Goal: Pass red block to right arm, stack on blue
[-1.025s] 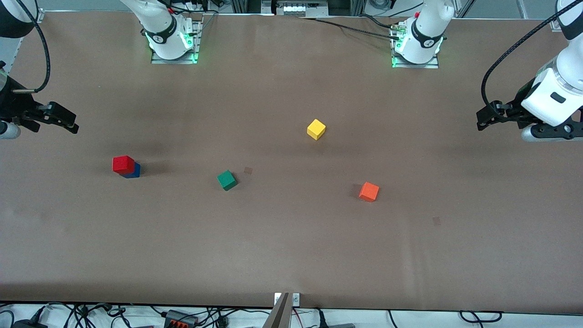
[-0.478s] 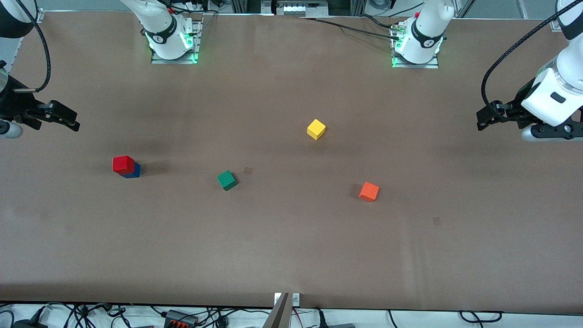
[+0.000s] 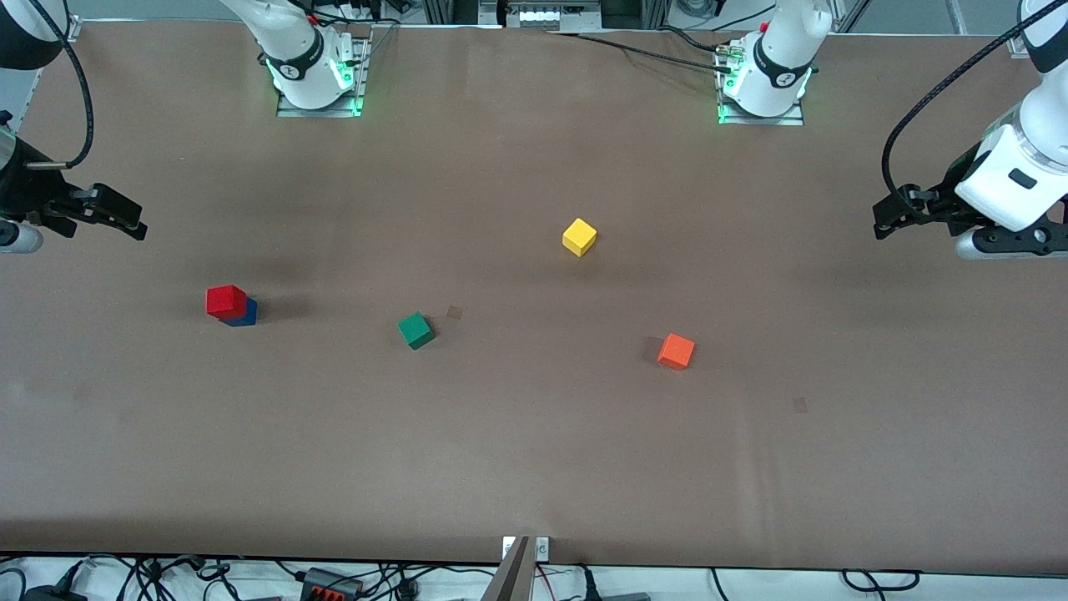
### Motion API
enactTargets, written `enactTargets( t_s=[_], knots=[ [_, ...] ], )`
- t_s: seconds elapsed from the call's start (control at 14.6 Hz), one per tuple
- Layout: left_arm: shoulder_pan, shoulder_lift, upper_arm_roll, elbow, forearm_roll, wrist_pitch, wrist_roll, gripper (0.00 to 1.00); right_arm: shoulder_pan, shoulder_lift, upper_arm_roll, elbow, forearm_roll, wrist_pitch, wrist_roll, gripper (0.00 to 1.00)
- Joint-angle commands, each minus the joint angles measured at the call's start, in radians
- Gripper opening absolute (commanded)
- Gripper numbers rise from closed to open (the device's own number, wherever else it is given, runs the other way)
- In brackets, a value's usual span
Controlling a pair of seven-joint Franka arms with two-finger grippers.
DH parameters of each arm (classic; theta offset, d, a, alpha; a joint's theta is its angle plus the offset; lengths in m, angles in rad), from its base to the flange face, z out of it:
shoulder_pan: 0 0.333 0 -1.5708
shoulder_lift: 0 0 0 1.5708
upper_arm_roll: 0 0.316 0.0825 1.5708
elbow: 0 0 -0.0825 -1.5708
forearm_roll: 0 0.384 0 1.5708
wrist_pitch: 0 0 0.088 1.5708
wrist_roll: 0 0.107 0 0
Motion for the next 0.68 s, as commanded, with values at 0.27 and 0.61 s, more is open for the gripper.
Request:
enactTargets(
  t_s=[0.27,0.61],
  knots=[
    [-0.005,0.018,0.000,0.037,0.013,-0.022,-0.013,1.00,-0.010,-0.025,0.011,0.001,-0.011,-0.033,0.005,1.00],
    [-0.007,0.019,0.000,0.047,0.017,-0.022,-0.012,1.00,-0.012,-0.025,0.011,0.001,-0.012,-0.028,0.005,1.00]
  ],
)
